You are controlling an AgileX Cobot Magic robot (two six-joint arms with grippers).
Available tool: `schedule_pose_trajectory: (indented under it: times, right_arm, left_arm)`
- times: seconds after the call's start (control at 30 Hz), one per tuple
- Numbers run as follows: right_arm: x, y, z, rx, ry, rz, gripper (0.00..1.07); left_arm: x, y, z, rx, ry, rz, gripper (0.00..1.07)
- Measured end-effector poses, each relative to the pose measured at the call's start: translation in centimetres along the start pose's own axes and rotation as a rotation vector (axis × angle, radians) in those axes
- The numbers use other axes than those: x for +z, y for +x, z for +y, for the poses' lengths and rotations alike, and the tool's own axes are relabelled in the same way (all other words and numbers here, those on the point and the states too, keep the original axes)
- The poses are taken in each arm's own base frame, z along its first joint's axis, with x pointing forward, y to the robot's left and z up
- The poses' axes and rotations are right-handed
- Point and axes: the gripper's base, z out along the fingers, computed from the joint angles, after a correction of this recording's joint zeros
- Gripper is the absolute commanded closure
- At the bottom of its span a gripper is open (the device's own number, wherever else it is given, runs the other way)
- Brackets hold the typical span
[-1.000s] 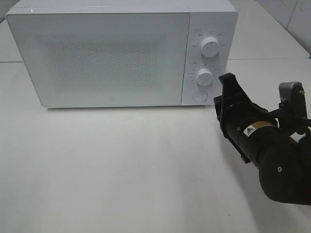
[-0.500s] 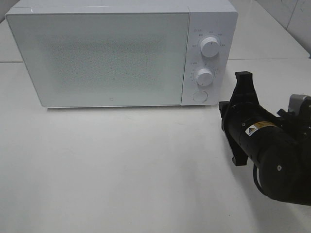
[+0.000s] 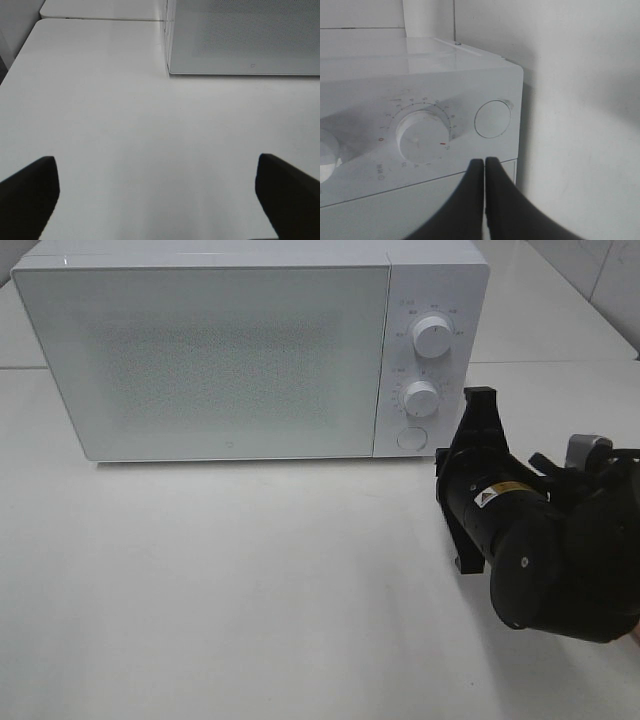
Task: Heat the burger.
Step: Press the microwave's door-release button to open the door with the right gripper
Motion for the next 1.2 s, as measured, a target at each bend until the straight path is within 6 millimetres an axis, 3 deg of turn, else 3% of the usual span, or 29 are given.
schedule_pose_trajectory:
  times: [1.2]
  right_arm:
    - [7.8,-0.2,-0.4,0.049,0.051,0.011,1.07]
  left_arm:
    - [0.0,0.0,0.0,0.001,-0.002,-0.001,0.07]
